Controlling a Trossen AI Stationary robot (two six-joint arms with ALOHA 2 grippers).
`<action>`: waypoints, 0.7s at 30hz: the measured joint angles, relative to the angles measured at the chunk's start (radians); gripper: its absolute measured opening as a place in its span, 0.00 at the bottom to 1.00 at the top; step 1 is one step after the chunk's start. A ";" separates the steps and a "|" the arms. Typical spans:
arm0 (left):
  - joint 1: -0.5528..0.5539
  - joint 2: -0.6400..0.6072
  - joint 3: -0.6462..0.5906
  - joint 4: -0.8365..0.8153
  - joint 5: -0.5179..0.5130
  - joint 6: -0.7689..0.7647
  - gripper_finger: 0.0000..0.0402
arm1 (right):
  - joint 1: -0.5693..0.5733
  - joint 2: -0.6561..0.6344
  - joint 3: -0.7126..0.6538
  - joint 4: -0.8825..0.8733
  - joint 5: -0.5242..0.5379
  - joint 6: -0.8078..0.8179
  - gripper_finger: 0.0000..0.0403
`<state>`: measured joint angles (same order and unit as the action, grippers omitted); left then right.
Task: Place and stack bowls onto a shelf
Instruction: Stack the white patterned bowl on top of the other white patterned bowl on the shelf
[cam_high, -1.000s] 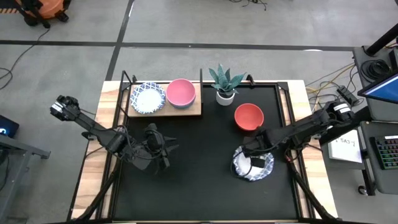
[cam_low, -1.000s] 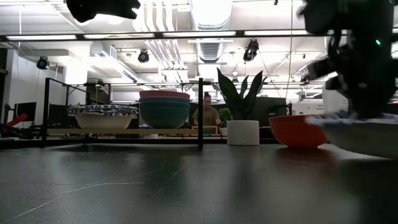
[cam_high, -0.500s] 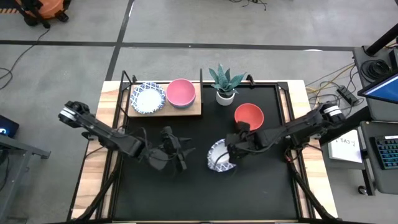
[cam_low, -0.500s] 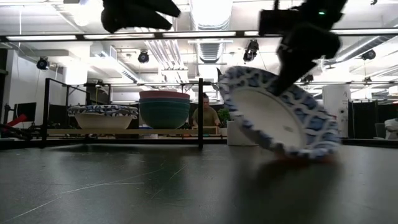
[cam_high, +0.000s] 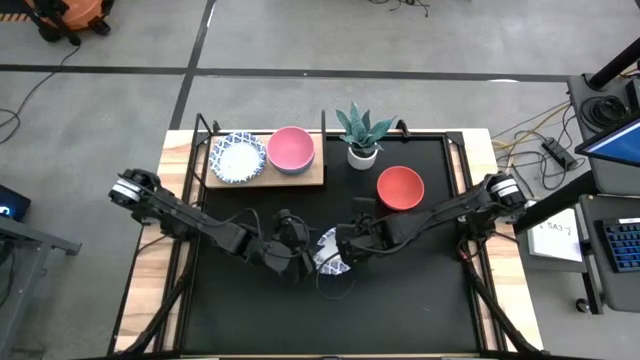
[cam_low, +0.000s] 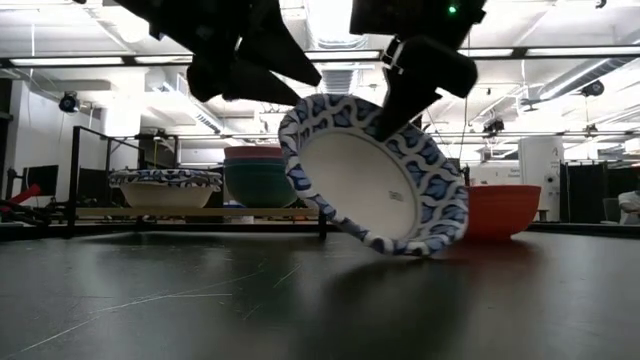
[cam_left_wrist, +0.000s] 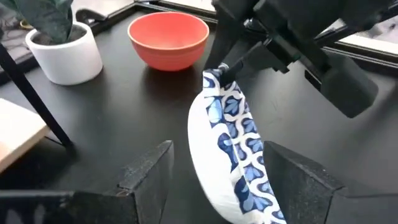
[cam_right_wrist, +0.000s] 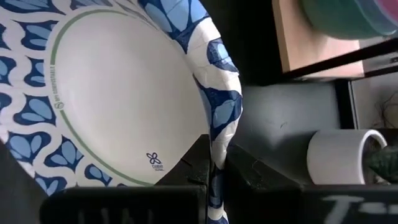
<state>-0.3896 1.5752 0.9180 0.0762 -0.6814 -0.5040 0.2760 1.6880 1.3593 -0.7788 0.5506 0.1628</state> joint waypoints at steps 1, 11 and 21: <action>0.002 0.004 0.000 0.000 0.001 -0.011 0.57 | 0.000 0.003 0.007 -0.001 0.001 -0.008 0.03; 0.006 0.036 0.000 0.004 0.019 -0.035 0.42 | 0.000 -0.012 0.021 0.010 0.003 -0.018 0.03; 0.008 0.032 0.000 0.010 0.019 -0.061 0.03 | 0.001 -0.005 0.021 0.020 -0.013 0.004 0.15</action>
<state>-0.3816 1.6068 0.9180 0.0866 -0.6626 -0.5651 0.2768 1.6834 1.3808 -0.7588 0.5381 0.1672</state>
